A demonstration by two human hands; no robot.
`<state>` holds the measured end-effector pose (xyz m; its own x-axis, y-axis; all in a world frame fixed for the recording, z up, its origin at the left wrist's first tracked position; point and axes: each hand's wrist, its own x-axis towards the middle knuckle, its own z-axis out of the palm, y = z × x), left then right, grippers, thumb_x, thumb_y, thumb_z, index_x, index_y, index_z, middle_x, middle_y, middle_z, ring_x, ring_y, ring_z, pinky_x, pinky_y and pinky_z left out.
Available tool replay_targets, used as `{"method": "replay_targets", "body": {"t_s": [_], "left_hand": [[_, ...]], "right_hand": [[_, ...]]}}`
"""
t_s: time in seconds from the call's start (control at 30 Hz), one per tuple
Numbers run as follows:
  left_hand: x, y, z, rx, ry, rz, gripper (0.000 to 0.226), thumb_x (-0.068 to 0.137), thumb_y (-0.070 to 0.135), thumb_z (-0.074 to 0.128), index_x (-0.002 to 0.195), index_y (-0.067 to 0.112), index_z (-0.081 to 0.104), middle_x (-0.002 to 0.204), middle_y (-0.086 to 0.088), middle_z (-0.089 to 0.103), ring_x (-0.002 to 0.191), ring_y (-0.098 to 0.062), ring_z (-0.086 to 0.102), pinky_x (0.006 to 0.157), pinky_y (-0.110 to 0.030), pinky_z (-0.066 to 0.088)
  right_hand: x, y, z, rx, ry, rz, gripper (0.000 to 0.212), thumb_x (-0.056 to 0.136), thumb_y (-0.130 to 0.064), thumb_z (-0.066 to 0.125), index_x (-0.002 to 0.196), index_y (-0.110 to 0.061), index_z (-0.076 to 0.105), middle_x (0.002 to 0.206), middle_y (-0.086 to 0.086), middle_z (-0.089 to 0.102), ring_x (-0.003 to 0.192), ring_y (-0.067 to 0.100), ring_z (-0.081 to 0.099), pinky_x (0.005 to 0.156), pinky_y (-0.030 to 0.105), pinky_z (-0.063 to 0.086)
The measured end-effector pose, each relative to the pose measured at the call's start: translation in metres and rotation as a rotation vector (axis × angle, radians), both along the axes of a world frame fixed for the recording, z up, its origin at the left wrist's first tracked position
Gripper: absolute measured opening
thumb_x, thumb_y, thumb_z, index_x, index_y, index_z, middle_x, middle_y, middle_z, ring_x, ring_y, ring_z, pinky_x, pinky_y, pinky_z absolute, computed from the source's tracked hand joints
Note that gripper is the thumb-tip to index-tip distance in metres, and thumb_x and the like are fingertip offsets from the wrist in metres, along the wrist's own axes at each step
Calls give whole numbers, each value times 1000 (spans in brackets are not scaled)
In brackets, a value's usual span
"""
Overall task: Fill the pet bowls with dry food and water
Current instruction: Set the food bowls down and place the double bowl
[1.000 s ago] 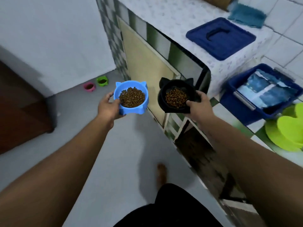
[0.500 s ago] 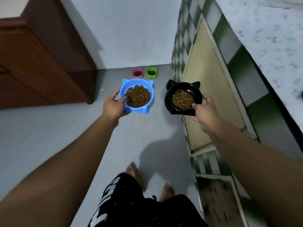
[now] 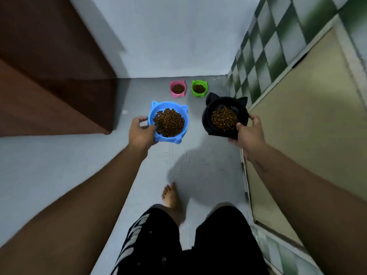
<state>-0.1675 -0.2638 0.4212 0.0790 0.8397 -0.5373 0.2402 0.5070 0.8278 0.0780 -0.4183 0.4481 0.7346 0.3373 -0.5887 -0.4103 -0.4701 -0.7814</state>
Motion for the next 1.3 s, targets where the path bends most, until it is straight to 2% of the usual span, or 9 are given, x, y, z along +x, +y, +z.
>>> {"method": "replay_targets", "body": {"t_s": [0.1,0.23,0.33,0.53,0.77,0.97,1.1,1.23,1.3], "left_hand": [[29,53,-50,-48,10,35,33,91,2,65,117,18,53,87,-11,67,66,-18,67,63,-40,62],[65,104,-138,-105,25,120,35,84,4,69,112,24,63,95,-13,67,75,-24,69,71,-45,63],[94,139,-217,-149,22,168,33,85,3,71,110,25,65,92,-7,71,79,-24,71,74,-46,63],[149,201,-393,-149,34,189,34,83,8,73,112,25,67,92,-7,72,83,-26,73,77,-50,64],[199,247,-551,-101,55,234,25,72,18,75,90,33,65,93,-12,75,86,-33,76,77,-57,63],[211,259,-596,-82,145,283,25,76,19,79,88,37,65,102,-3,74,85,-24,74,78,-50,64],[212,260,-593,-17,203,260,33,83,13,77,114,23,71,105,-3,74,90,-21,72,82,-37,63],[212,260,-593,31,256,181,32,89,14,75,120,14,72,101,-2,73,85,-15,68,63,-19,49],[213,262,-593,33,273,171,32,90,13,74,122,13,71,102,-2,73,83,-13,65,67,-19,46]], "right_hand": [[24,52,-56,-68,-54,39,49,100,-13,51,141,-34,38,133,3,46,98,20,58,85,53,58],[58,110,-148,-196,-95,109,48,98,-14,52,136,-37,34,126,4,48,106,28,57,93,57,54],[86,155,-227,-247,-58,140,43,99,-11,49,131,-35,33,122,9,48,94,25,56,91,57,54],[146,237,-398,-316,-90,248,40,95,-8,46,113,-38,27,128,15,50,106,34,57,92,59,54],[193,280,-544,-422,-273,368,39,97,-9,44,131,-15,28,122,19,51,100,34,56,86,46,51],[196,288,-591,-459,-328,358,39,100,-8,45,136,-6,28,133,21,49,103,31,54,82,34,43],[189,294,-596,-477,-351,328,40,100,-9,46,136,-4,31,134,20,49,108,29,54,90,37,45],[182,301,-598,-554,-417,365,40,98,-15,58,131,-1,42,132,22,54,116,34,57,93,40,49],[181,305,-599,-574,-424,365,36,97,-13,60,128,1,47,131,22,55,116,33,58,93,38,49]]}}
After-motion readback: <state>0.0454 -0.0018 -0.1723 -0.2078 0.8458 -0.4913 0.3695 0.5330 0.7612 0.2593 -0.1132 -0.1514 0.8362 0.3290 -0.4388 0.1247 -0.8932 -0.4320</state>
